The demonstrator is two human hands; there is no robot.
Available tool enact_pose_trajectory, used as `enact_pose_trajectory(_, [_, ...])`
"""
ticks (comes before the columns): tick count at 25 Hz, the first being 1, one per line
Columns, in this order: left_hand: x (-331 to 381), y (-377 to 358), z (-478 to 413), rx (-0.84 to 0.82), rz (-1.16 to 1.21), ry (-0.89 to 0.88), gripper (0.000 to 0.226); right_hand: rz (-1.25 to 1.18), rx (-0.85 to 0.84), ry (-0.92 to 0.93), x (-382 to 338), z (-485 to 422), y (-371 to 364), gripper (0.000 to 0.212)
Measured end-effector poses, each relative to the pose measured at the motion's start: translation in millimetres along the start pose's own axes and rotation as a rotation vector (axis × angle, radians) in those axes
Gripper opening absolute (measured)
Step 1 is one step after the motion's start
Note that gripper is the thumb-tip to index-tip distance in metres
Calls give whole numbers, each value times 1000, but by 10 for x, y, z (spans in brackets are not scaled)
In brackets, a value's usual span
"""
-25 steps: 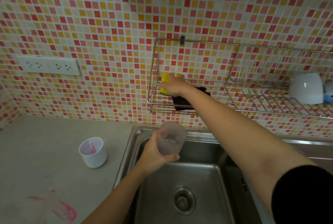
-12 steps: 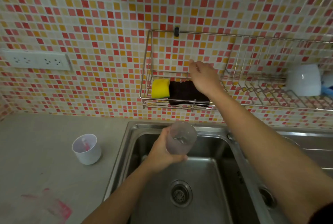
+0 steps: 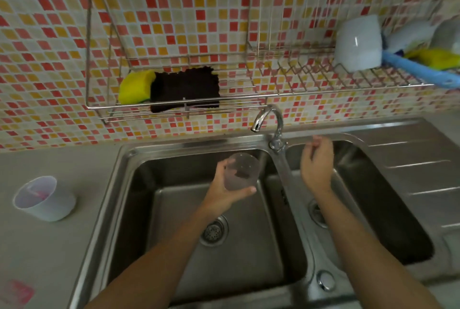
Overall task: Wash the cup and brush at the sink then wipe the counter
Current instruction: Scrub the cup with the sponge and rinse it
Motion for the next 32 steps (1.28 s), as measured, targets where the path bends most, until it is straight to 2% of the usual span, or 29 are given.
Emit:
enact_pose_trajectory(3, [-79,-84,-193,34,-62,32,73,305,-427,-161,749,-24,-498,61])
enact_pose_trajectory(5, [-132,-85,-331,81,-111,66,74,331,-602,-167,904,-50,-752,79])
enact_pose_trajectory(8, [-129,-99,-474,100,-153,106,85,224,-748,-27,749,-89,-1093,88])
enact_pose_trajectory(11, [-88,-128,-537,88,-177,118,94,444,-906,264,687,53,-1369,91])
enact_pose_trajectory(13, [-112,-128,-556,87,-188,125,91,557,-827,368,715,103,-1353,91])
enact_pose_trajectory(16, [-152,-67,-615,133,-255,169,84,553,-703,274,888,259,-1188,77])
enact_pose_trajectory(19, [-74,-51,-730,172,-335,194,85,630,-747,157,1145,517,-1110,67])
enact_pose_trajectory(21, [-28,-121,-834,113,-387,250,83,647,-784,110,1224,594,-1112,66])
enact_pose_trajectory(24, [22,-160,-886,18,-566,367,84,626,-788,100,1218,587,-1121,63])
enact_pose_trajectory(26, [72,-93,-881,20,-613,383,80,624,-769,109,1209,575,-1102,63])
enact_pose_trajectory(29, [212,-107,-827,-23,-542,191,49,629,-737,140,1205,588,-1092,64])
enact_pose_trajectory(32, [299,-244,-690,-248,-522,-4,83,601,-729,140,1205,592,-1101,65])
Point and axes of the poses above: each hand's wrist, its own z-axis away from the middle knuckle, its own y-axis out of the back of the hand, x = y × z, the point moved 8 cm from there along -z, towards the middle knuckle, and after that the axes turned 2 degrees about -z, right-handed, at the moved point
